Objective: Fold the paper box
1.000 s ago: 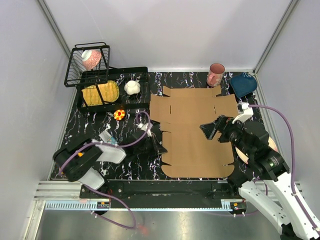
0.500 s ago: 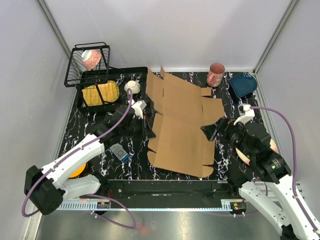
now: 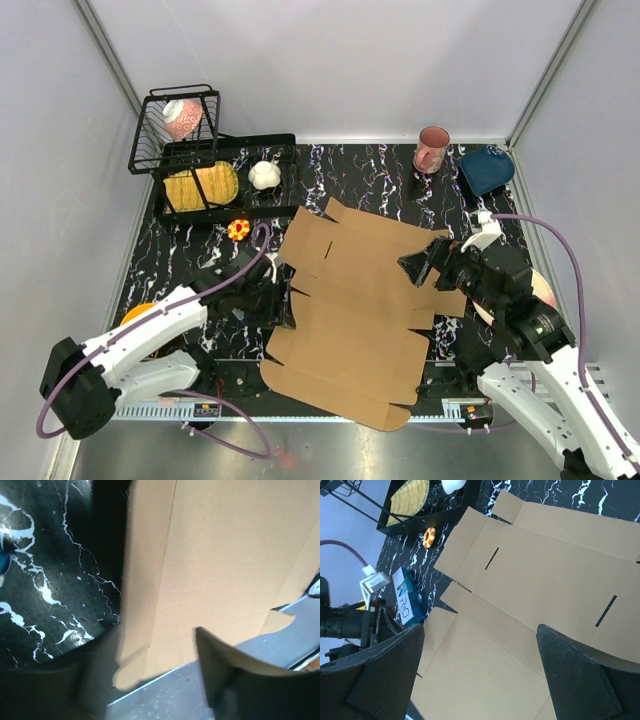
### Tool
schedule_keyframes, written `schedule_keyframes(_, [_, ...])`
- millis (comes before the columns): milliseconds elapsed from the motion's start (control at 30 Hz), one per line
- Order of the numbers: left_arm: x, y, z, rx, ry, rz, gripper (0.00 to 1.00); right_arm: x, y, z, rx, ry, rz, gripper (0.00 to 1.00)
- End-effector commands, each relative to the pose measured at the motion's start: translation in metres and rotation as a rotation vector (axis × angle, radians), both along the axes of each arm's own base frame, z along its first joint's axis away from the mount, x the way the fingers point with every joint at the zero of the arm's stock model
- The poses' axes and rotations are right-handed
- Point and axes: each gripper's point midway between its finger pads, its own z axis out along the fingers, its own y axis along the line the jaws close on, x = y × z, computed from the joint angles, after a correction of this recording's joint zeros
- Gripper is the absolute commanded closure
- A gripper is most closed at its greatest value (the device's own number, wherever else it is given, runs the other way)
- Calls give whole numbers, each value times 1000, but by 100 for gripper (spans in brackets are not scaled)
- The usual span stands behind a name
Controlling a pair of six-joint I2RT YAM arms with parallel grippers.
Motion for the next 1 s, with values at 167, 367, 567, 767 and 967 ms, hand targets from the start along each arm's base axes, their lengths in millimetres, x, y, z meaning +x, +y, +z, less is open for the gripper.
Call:
schedule_keyframes(167, [49,10,92,-56,-313,202,6,16,15,-10,18,28,14,0])
schedule_keyframes(367, [111,-1,135,-268,-640,406,4,51,50,-52,93,117,39,11])
schedule_keyframes(567, [155,1,140,-231,-805,493,7,92,73,-129,20,275,19,49])
schedule_keyframes(767, [198,-31,136,-151,-780,373,13,106,82,-177,-54,392,24,59])
schedule_keyframes(967, [257,-59,124,-88,-728,345,15,100,91,-219,-19,484,37,67])
